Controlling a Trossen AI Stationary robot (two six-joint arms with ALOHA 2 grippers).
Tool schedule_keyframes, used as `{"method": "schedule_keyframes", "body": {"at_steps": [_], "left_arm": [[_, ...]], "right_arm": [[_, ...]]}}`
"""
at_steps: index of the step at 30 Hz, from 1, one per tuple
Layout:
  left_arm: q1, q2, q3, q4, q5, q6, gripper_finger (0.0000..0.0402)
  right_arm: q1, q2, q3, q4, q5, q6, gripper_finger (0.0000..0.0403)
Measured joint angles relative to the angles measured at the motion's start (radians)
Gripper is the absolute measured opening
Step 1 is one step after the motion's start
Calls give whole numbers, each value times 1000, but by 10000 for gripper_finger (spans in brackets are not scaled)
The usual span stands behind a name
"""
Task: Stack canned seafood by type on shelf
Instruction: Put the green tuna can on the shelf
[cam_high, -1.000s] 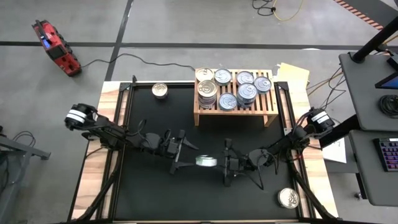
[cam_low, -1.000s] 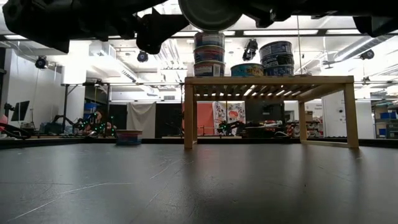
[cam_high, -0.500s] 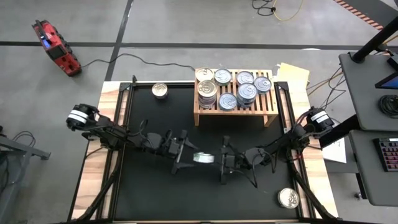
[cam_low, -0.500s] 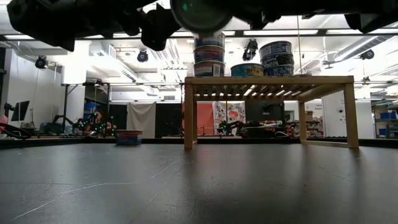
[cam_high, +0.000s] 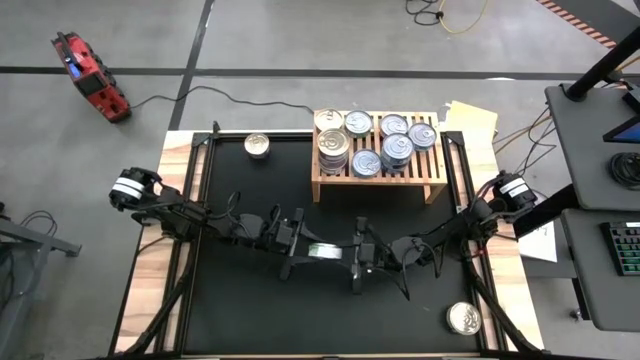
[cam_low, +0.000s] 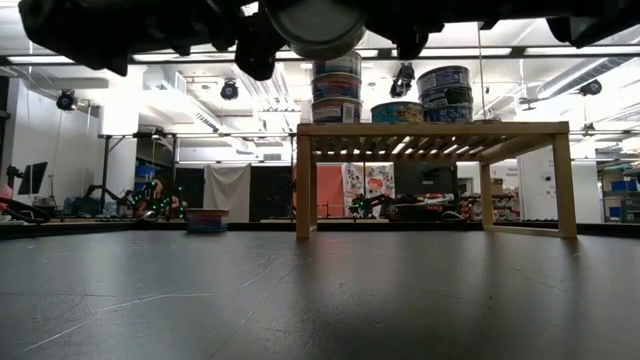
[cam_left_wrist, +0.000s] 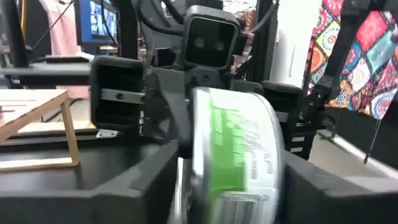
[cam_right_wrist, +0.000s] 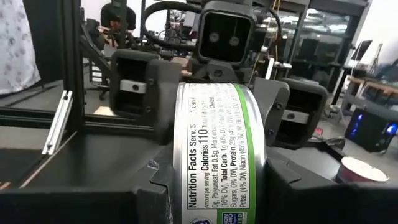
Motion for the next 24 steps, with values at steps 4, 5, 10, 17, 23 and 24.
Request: {"method": "schedule_keyframes", "body": {"at_steps": [4,5,10,17,23,24], "left_arm": [[2,-3,-2,2,-14,-40,116],[2,-3,-2,4,-11,-63,116],[2,-15,-2,-2,0,-167,116],[2,-80,-10,-4,42,-370,116],[3,-187,-57,-3,127,-634,116],[7,-207,-67,0,137,-689,116]], "right_arm": [[0,0,1,6,19,37,139],[1,0,2,3,13,35,156],[3,0,3,-2,-10,24,241],[36,-51,5,-3,10,-82,287],[105,-85,5,-8,8,-292,275],[117,-89,5,-3,8,-355,272]]}}
